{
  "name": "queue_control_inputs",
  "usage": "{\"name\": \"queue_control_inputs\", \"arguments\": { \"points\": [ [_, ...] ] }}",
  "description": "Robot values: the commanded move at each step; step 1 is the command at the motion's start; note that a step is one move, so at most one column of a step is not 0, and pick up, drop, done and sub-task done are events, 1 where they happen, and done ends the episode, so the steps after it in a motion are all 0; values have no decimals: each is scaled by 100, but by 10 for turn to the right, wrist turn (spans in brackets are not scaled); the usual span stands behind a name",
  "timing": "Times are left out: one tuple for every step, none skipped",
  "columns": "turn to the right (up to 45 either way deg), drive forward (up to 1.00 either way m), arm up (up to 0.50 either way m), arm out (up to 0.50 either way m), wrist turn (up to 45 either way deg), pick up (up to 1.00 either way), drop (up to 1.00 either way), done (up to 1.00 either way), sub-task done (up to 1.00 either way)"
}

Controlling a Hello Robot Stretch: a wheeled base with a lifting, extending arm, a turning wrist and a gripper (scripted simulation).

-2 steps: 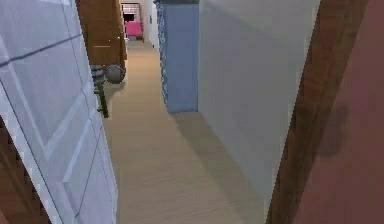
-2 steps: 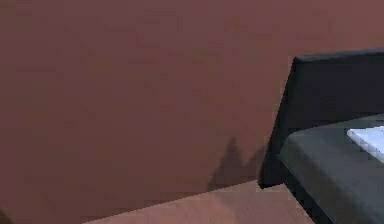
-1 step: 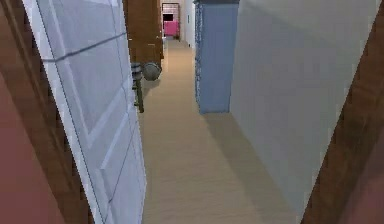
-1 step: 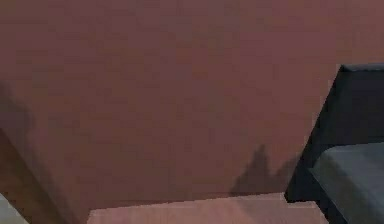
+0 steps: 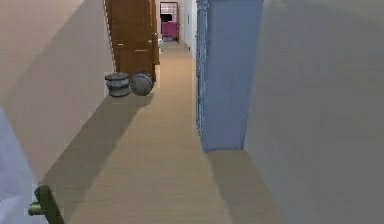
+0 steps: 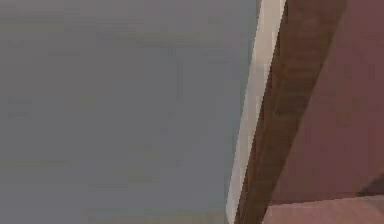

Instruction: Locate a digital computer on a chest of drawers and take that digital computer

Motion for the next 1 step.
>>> {"name": "queue_control_inputs", "arguments": {
  "points": [
    [0, 30, 0, 0, 0, 0, 0, 0, 0]
  ]
}}
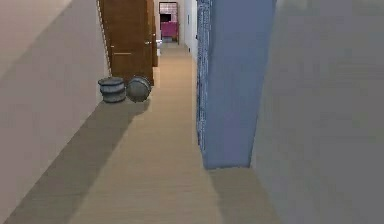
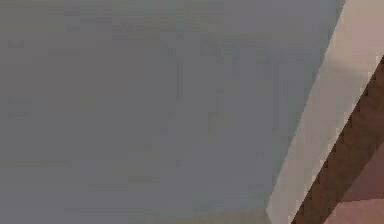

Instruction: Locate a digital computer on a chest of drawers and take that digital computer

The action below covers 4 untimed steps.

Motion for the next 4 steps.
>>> {"name": "queue_control_inputs", "arguments": {
  "points": [
    [-90, 0, 0, 0, 0, 0, 0, 0, 0],
    [0, 100, 0, 0, 0, 0, 0, 0, 0],
    [0, 40, 0, 0, 0, 0, 0, 0, 0],
    [0, 100, 0, 0, 0, 0, 0, 0, 0]
  ]
}}
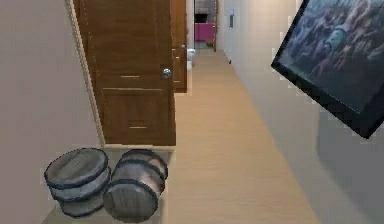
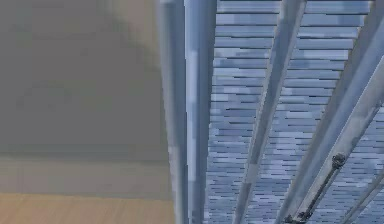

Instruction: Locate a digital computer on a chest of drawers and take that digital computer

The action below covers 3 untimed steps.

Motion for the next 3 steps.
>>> {"name": "queue_control_inputs", "arguments": {
  "points": [
    [120, 0, 0, 0, 0, 0, 0, 0, 0],
    [0, 20, 0, 0, 0, 0, 0, 0, 0],
    [-60, 0, 0, 0, 0, 0, 0, 0, 0]
  ]
}}
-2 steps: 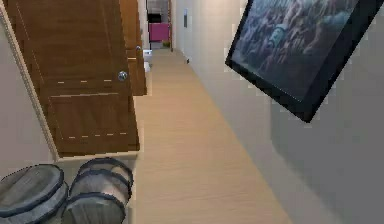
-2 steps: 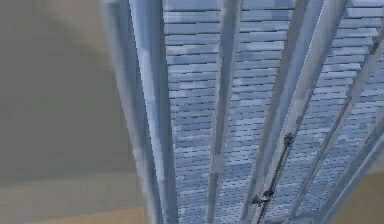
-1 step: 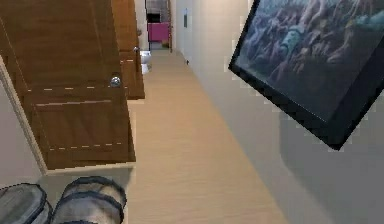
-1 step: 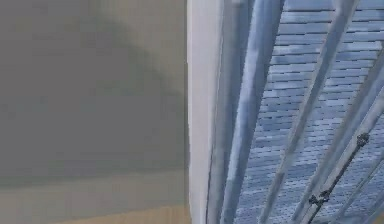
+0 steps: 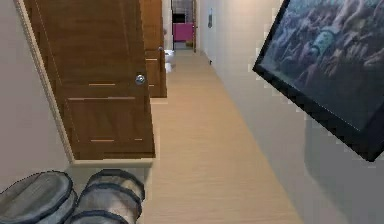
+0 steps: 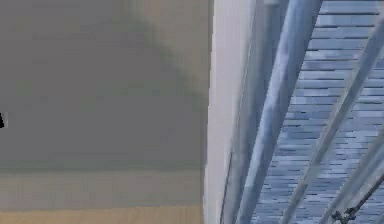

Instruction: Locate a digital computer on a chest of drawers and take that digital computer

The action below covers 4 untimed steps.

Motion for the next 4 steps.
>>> {"name": "queue_control_inputs", "arguments": {
  "points": [
    [0, 100, 0, 0, 0, 0, 0, 0, 0],
    [0, 100, 0, 0, 0, 0, 0, 0, 0],
    [0, 100, 0, 0, 0, 0, 0, 0, 0],
    [0, 100, 0, 0, 0, 0, 0, 0, 0]
  ]
}}
